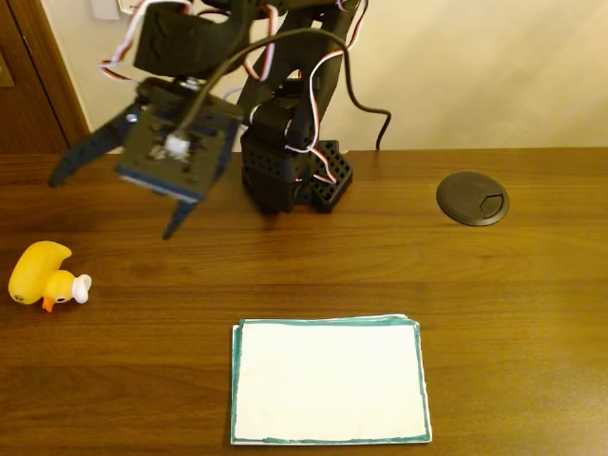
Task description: Grab the yellow duck toy and put inside the green color rectangle box on the table
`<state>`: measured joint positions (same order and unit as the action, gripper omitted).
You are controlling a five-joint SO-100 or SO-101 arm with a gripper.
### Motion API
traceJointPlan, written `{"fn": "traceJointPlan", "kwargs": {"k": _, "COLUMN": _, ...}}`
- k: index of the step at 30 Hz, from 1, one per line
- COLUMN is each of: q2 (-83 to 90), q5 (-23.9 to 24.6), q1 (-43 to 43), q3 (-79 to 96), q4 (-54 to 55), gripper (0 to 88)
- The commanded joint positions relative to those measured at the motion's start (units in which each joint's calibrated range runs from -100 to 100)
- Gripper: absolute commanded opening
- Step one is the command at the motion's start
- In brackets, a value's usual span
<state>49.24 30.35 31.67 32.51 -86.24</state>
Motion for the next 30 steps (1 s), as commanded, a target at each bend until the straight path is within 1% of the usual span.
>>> {"fn": "traceJointPlan", "kwargs": {"k": 1, "q2": -3.8, "q5": -1.1, "q1": 9.0, "q3": -2.2, "q4": 0.9, "gripper": 48.1}}
{"fn": "traceJointPlan", "kwargs": {"k": 4, "q2": -11.5, "q5": -1.8, "q1": 15.3, "q3": -2.7, "q4": 4.0, "gripper": 47.9}}
{"fn": "traceJointPlan", "kwargs": {"k": 6, "q2": -17.9, "q5": -1.5, "q1": 16.0, "q3": -4.8, "q4": 6.2, "gripper": 47.9}}
{"fn": "traceJointPlan", "kwargs": {"k": 10, "q2": -28.7, "q5": 1.7, "q1": 19.7, "q3": -12.7, "q4": 5.8, "gripper": 47.7}}
{"fn": "traceJointPlan", "kwargs": {"k": 13, "q2": -38.3, "q5": 4.0, "q1": 20.6, "q3": -19.0, "q4": 7.5, "gripper": 47.4}}
{"fn": "traceJointPlan", "kwargs": {"k": 19, "q2": -54.5, "q5": 3.8, "q1": 22.5, "q3": -19.9, "q4": 16.0, "gripper": 46.5}}
{"fn": "traceJointPlan", "kwargs": {"k": 24, "q2": -63.7, "q5": 3.8, "q1": 26.8, "q3": -19.9, "q4": 20.8, "gripper": 44.8}}
{"fn": "traceJointPlan", "kwargs": {"k": 26, "q2": -67.2, "q5": 3.7, "q1": 26.4, "q3": -19.9, "q4": 23.7, "gripper": 44.3}}
{"fn": "traceJointPlan", "kwargs": {"k": 30, "q2": -68.9, "q5": 4.3, "q1": 25.6, "q3": -22.2, "q4": 23.1, "gripper": 43.9}}
